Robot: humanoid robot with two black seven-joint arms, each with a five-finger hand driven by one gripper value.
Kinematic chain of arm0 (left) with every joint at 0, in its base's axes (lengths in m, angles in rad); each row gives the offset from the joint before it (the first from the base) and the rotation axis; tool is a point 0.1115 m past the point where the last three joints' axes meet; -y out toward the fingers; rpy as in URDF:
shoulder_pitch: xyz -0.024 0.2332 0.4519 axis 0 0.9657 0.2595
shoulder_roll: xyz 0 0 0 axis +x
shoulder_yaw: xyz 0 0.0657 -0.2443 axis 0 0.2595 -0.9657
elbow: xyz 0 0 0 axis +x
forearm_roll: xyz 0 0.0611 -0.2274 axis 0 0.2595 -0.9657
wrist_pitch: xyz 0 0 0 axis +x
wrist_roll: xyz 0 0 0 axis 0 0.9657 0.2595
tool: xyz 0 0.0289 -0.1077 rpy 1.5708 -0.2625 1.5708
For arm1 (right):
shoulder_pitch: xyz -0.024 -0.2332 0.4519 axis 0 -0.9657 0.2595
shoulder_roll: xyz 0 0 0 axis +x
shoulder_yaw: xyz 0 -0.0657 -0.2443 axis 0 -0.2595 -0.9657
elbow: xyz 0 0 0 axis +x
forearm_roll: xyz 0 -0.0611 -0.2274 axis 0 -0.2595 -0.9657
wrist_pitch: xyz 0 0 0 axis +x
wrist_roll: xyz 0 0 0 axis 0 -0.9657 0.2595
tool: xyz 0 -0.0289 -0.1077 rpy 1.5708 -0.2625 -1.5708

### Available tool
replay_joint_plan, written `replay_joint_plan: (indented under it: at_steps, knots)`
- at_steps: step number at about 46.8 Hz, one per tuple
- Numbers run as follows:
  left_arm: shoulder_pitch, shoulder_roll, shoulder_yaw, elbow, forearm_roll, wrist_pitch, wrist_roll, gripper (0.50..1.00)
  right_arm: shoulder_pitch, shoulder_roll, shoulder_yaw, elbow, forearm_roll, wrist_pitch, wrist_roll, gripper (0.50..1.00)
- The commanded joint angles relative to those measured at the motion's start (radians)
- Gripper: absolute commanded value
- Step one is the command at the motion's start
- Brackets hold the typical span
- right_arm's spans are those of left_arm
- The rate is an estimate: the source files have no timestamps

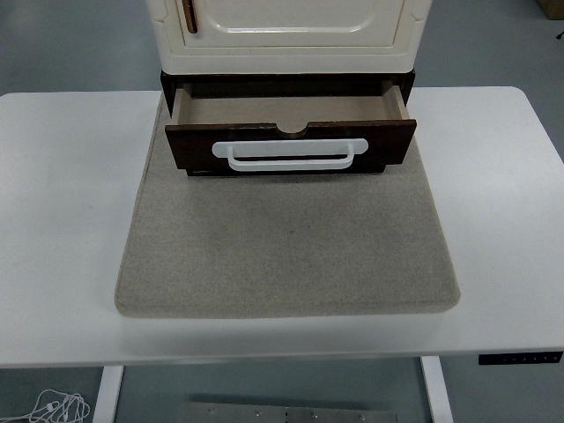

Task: Open the drawer under the combination cabinet

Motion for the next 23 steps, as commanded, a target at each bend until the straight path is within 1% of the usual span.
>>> replay_joint_plan:
  at_steps: [1, 8, 15, 23]
  knots:
    - [0.042, -0.023, -0.017, 0.002, -0.022, -0.007, -0.001, 1.0, -0.001, 0.0, 0.001, 0.0, -0.002, 0.001, 0.0, 0.928]
    - [0.113, -0.071, -0.026, 0.004, -0.117, -0.019, 0.001, 1.0, -0.001, 0.0, 0.001, 0.0, -0.002, 0.001, 0.0, 0.926]
    - [0.167, -0.106, -0.031, 0.006, -0.131, -0.027, -0.004, 1.0, -0.001, 0.0, 0.001, 0.0, -0.002, 0.003, 0.0, 0.926]
    - [0.243, -0.141, -0.063, 0.006, -0.164, -0.07, -0.005, 1.0, -0.001, 0.0, 0.002, 0.0, 0.003, 0.003, 0.0, 0.926]
